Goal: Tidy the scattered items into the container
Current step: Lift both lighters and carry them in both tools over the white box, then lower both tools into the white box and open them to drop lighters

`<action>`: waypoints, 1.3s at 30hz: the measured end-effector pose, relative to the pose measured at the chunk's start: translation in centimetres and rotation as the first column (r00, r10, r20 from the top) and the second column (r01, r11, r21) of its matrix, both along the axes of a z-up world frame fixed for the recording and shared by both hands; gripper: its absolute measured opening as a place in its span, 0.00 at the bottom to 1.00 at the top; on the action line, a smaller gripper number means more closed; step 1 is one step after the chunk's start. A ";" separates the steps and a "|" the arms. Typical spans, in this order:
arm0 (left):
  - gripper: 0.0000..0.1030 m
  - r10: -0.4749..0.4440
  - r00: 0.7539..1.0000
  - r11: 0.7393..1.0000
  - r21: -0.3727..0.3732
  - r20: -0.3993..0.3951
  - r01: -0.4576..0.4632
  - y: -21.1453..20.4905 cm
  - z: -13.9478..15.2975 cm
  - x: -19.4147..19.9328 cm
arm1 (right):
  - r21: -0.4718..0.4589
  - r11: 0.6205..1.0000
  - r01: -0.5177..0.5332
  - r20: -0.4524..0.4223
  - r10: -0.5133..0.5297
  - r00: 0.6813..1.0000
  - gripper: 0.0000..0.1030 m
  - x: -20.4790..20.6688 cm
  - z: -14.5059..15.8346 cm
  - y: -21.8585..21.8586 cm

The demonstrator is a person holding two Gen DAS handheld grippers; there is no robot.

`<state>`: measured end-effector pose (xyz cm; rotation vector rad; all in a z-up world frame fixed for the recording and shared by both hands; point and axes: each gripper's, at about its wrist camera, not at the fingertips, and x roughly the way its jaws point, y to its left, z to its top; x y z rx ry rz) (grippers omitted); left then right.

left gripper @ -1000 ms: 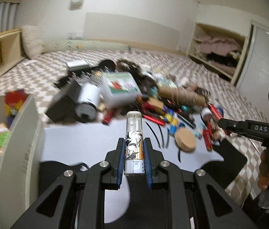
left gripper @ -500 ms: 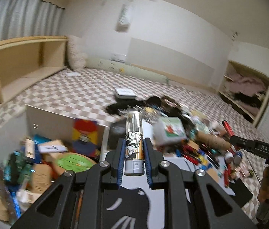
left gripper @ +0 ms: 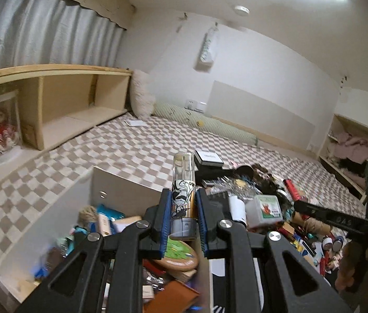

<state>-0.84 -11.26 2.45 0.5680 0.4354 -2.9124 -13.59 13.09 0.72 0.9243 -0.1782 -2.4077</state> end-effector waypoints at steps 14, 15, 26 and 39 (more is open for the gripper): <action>0.19 0.071 0.997 0.996 0.058 0.002 -0.071 -5.3 -0.3 1.7 | 0.032 0.989 -0.147 -0.006 0.148 0.989 0.20 1.3 -0.8 -8.5; 0.19 0.075 0.997 0.995 0.060 0.007 -0.075 -5.5 -0.4 1.6 | 0.034 0.987 -0.157 -0.003 0.157 0.988 0.20 1.3 -0.9 -9.0; 0.19 0.169 0.981 0.983 0.053 0.095 -0.175 -8.0 -2.3 1.2 | 0.108 0.966 -0.234 0.019 0.234 0.972 0.20 1.7 -2.9 -13.1; 0.19 0.169 0.971 0.980 0.073 0.168 -0.183 -8.7 -4.3 0.3 | 0.153 0.958 -0.245 0.088 0.233 0.968 0.20 1.4 -5.9 -14.5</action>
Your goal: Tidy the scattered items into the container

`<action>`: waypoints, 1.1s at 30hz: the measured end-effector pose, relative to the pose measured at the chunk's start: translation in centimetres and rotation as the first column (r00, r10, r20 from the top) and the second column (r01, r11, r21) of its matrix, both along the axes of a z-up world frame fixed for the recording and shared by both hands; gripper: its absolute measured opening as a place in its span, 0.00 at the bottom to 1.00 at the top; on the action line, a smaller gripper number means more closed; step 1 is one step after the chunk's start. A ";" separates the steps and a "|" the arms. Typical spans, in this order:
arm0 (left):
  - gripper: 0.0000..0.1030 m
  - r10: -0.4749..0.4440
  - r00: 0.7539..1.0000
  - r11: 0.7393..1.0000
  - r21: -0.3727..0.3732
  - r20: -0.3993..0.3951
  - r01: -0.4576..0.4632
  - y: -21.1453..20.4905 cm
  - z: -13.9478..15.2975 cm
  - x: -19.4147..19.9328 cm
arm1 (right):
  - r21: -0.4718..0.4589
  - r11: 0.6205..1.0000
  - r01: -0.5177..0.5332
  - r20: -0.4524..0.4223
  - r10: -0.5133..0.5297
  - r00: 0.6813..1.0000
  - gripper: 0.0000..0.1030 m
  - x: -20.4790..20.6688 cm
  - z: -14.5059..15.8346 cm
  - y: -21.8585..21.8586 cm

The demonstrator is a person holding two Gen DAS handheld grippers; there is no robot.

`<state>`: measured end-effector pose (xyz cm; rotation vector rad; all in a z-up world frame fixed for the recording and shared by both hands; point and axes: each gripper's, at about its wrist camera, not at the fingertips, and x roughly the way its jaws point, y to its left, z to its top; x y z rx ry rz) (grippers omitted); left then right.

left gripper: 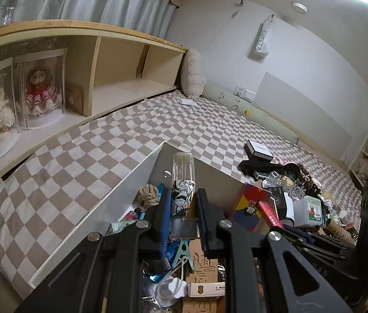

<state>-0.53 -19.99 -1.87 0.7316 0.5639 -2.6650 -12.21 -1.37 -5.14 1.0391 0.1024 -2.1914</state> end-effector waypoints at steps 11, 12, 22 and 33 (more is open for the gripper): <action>0.18 0.028 0.999 1.000 0.001 0.024 -0.028 -0.2 -0.4 -0.2 | -0.013 1.000 0.013 0.014 -0.013 1.000 0.20 -0.1 0.0 -0.3; 0.19 0.031 0.999 1.000 -0.001 0.023 -0.031 -0.2 -0.4 -0.1 | -0.018 1.000 0.014 0.016 -0.014 1.000 0.20 -0.1 0.1 -0.3; 0.61 0.046 0.999 0.999 -0.020 0.008 -0.046 0.0 0.1 0.3 | -0.042 0.999 0.007 0.030 -0.006 1.000 0.20 0.0 0.5 -0.4; 0.96 0.050 0.999 0.996 -0.075 0.019 -0.049 0.9 0.5 0.2 | -0.060 0.998 0.015 0.029 -0.013 1.000 0.20 0.2 1.4 0.4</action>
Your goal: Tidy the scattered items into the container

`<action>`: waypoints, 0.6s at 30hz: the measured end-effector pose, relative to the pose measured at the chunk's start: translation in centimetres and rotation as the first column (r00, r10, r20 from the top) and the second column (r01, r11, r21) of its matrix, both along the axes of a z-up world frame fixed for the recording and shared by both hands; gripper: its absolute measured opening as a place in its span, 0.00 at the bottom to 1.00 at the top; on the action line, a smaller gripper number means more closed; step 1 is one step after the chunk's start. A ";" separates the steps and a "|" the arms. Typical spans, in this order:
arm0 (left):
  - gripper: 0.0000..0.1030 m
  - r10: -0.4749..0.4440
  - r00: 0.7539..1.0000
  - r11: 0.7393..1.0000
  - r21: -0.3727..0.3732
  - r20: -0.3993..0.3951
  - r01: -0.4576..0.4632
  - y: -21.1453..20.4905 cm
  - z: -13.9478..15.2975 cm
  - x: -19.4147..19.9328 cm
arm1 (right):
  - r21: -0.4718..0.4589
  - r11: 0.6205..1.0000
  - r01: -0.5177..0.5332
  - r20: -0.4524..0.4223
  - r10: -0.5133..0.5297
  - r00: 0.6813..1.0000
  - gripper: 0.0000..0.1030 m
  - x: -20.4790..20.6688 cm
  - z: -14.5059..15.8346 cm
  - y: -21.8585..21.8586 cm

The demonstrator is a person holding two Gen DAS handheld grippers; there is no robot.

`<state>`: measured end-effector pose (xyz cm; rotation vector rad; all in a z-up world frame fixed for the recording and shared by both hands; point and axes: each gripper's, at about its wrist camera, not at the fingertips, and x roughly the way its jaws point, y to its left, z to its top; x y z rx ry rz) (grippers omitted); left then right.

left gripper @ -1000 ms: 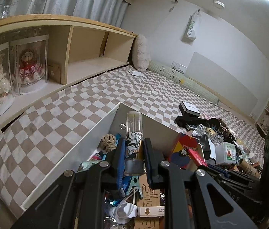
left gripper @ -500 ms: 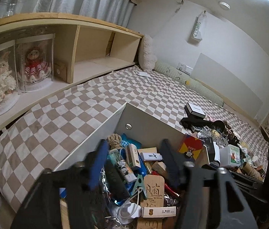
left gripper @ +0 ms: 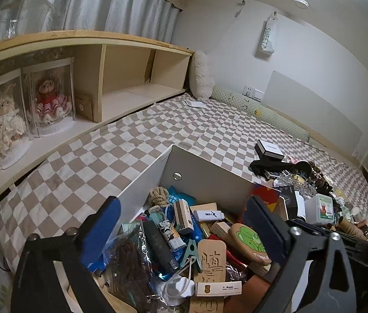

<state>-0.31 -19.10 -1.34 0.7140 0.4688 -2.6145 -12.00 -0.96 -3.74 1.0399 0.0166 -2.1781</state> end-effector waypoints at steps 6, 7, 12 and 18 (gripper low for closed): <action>1.00 -0.005 1.000 1.000 -0.021 0.004 0.005 0.6 0.1 0.0 | 0.000 1.000 0.030 -0.009 -0.030 1.000 0.20 0.0 0.3 0.7; 1.00 -0.006 1.000 1.000 -0.024 0.005 0.006 0.7 0.2 0.0 | 0.004 0.999 0.033 -0.008 -0.033 0.999 0.20 0.0 0.3 0.9; 1.00 -0.010 1.000 0.999 -0.038 0.014 0.011 1.1 0.2 -0.1 | 0.018 0.998 0.052 -0.028 -0.051 0.998 0.44 0.1 0.3 1.7; 1.00 -0.032 0.999 0.998 -0.047 0.022 0.033 1.9 0.3 -0.3 | 0.038 0.994 0.103 -0.124 -0.098 0.988 0.95 0.9 1.1 3.0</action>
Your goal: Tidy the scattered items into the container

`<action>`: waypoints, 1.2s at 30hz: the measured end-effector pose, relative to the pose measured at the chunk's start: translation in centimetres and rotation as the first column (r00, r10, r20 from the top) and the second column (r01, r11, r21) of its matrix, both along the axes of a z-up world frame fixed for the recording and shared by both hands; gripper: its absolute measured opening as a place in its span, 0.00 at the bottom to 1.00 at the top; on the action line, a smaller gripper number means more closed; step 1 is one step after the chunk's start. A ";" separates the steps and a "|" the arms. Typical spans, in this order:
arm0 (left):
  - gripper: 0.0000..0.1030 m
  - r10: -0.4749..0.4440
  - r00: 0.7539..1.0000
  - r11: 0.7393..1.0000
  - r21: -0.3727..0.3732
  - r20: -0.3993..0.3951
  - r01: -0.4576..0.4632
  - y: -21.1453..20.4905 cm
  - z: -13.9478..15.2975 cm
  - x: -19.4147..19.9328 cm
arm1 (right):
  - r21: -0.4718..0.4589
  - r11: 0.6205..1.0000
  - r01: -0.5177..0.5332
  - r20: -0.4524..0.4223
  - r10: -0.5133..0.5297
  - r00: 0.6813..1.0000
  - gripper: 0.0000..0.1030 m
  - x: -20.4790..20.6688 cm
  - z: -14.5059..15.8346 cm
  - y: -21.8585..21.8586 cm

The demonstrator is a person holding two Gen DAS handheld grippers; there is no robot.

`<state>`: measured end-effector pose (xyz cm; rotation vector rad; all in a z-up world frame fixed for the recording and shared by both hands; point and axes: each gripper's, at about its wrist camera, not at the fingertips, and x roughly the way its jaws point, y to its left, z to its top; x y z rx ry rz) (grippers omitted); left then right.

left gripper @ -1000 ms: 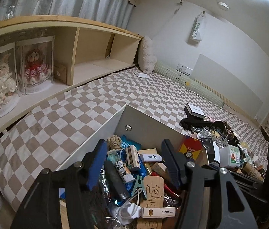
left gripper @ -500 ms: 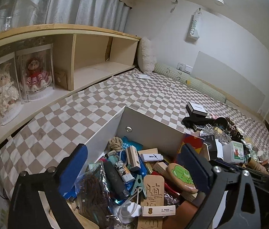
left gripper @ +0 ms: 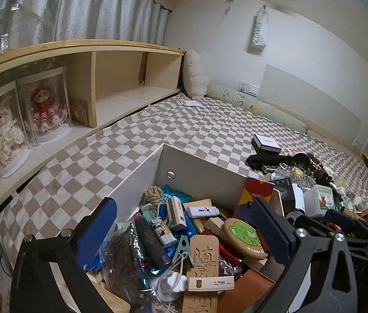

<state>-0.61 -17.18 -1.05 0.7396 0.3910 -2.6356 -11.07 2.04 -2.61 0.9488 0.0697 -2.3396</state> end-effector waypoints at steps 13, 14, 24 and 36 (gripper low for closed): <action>1.00 -0.032 0.999 0.999 0.034 0.000 0.032 1.2 0.4 0.6 | -0.011 0.998 0.066 -0.034 -0.066 0.997 1.00 -0.1 1.0 3.2; 1.00 -0.033 0.999 0.999 0.028 0.001 0.033 1.4 0.5 0.6 | -0.012 0.997 0.070 -0.036 -0.070 0.997 1.00 0.0 1.2 3.5; 1.00 -0.070 0.998 0.998 -0.003 0.004 0.070 3.2 1.3 0.8 | -0.026 0.991 0.128 -0.052 -0.129 0.990 1.00 0.7 2.7 7.6; 1.00 -0.111 0.994 0.992 -0.057 0.003 0.111 5.7 2.5 1.8 | 0.000 0.981 0.193 -0.088 -0.192 0.977 1.00 2.7 3.8 13.1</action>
